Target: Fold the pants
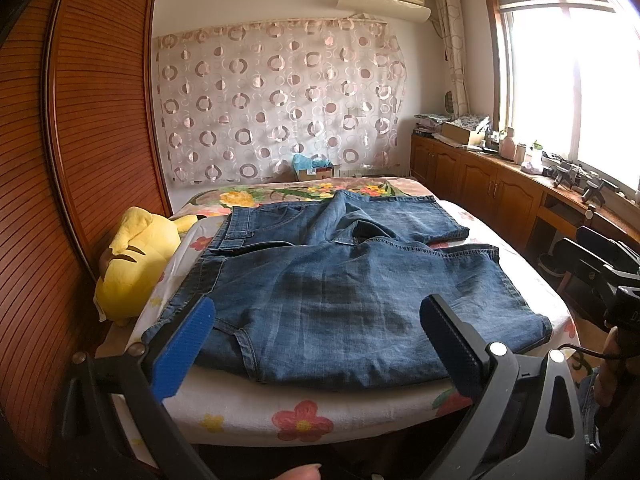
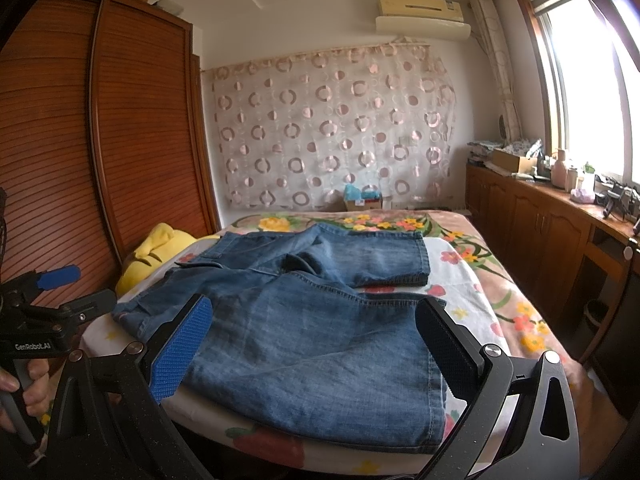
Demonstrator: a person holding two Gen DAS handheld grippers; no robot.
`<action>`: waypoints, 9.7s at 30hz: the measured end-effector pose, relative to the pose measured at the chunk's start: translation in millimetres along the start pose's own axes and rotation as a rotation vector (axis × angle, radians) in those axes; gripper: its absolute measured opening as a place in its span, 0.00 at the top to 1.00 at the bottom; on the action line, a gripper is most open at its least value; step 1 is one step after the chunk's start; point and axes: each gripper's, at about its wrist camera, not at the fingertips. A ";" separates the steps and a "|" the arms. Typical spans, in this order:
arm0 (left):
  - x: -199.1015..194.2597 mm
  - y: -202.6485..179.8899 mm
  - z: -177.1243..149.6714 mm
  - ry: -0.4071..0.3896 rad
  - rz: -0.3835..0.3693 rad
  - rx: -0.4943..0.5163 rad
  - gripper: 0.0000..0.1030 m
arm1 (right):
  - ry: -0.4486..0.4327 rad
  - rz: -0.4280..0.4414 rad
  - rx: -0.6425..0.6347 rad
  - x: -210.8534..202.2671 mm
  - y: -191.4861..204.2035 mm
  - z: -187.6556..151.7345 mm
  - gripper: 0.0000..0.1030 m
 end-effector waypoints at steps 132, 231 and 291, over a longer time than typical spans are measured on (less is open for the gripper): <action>131.3 185.4 -117.3 0.343 0.015 -0.239 0.50 | 0.328 -0.072 -0.089 66.3 -86.7 -50.4 0.94; 277.2 214.7 105.0 0.071 0.113 -0.083 0.96 | 0.107 -0.159 -0.191 288.5 -135.6 172.8 0.98; 320.8 94.1 25.7 0.294 -0.306 0.065 0.50 | 0.555 -0.165 0.002 261.9 -171.8 57.5 0.53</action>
Point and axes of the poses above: each gripper's, at about its wrist camera, not at the fingertips, and x roughly the way its jaws point, y to its left, z to its top, and after that the axes turned 13 degrees about x, right-handed
